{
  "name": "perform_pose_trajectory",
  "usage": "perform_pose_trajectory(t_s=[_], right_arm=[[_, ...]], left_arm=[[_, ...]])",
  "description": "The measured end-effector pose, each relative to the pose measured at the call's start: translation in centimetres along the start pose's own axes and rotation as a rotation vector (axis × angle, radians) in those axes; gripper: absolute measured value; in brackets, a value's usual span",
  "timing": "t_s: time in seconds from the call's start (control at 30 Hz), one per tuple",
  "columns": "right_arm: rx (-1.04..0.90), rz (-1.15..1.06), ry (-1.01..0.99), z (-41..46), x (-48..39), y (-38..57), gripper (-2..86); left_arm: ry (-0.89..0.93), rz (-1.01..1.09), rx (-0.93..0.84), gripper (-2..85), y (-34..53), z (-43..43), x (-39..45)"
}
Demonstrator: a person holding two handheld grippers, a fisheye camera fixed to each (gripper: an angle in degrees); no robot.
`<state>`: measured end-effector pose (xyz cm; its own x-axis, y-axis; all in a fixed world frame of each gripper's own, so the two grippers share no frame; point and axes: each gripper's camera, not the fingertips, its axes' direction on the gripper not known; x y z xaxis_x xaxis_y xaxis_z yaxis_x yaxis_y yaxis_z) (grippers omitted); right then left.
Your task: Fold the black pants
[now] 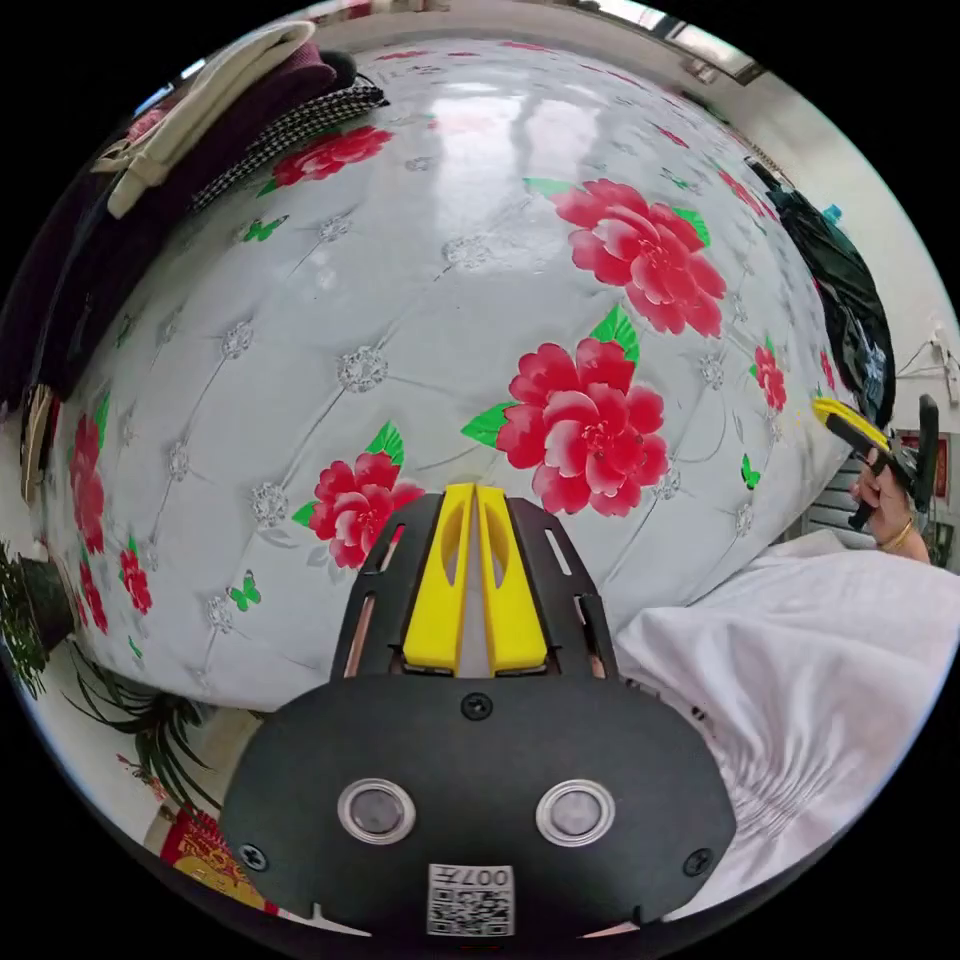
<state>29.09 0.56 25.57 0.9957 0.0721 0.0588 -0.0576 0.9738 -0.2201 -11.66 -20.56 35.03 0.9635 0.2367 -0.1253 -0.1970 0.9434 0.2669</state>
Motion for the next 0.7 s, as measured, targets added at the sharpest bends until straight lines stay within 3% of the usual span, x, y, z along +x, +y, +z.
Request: perform_pose_trajectory(t_s=[0.23, 0.33, 0.47, 0.7], right_arm=[[0.277, 0.500, 0.376, -11.7, 24.7, 2.9, 5.7], [0.283, 0.552, 0.482, -14.1, 30.8, 3.1, 6.5], [0.226, 0.590, 0.495, -14.3, 35.7, 2.7, 6.7], [0.094, 0.666, 0.343, -12.0, 41.8, 3.4, 2.1]], left_arm=[[-0.126, -0.132, -0.082, -1.0, -1.1, 1.1, 1.5], [-0.191, -0.197, -0.143, -1.0, -1.6, 1.4, 2.8], [0.031, -0.244, -0.058, -1.0, -0.2, 0.7, 5.5], [0.066, -0.179, -0.086, -1.0, 2.5, 0.0, 8.7]])
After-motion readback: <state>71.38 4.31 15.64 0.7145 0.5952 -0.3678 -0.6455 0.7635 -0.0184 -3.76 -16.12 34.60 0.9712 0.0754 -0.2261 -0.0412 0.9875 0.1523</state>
